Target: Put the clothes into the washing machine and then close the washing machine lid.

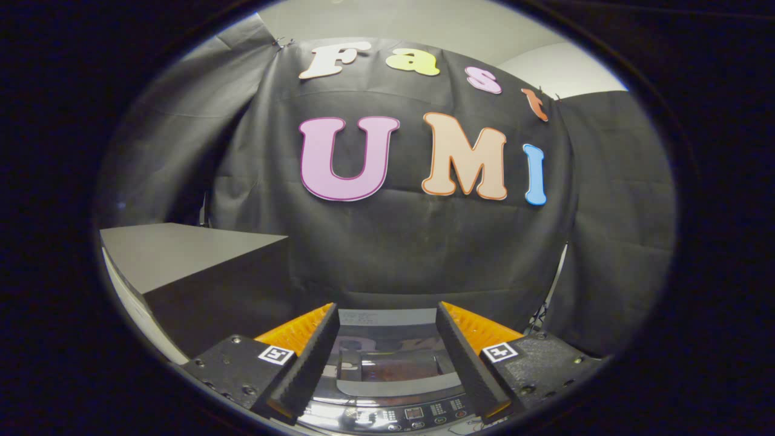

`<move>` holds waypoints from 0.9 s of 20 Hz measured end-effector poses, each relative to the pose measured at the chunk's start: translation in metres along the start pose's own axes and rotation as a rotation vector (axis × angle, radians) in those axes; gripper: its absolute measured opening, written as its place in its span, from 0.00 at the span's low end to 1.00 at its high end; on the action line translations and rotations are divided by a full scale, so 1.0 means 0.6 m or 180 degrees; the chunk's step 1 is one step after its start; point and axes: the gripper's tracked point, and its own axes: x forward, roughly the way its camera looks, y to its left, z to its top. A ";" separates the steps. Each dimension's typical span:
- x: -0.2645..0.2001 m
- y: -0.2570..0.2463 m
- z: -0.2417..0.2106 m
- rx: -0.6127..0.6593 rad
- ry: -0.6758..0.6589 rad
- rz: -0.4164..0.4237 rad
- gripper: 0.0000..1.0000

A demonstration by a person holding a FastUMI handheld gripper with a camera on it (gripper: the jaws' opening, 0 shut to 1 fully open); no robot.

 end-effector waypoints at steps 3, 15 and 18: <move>-0.027 0.001 0.003 -0.0030 0.0000 0.0022 0.97; -0.128 -0.043 0.004 0.0221 0.0051 0.0071 0.97; -0.164 -0.059 0.008 0.0177 0.0068 0.0079 0.97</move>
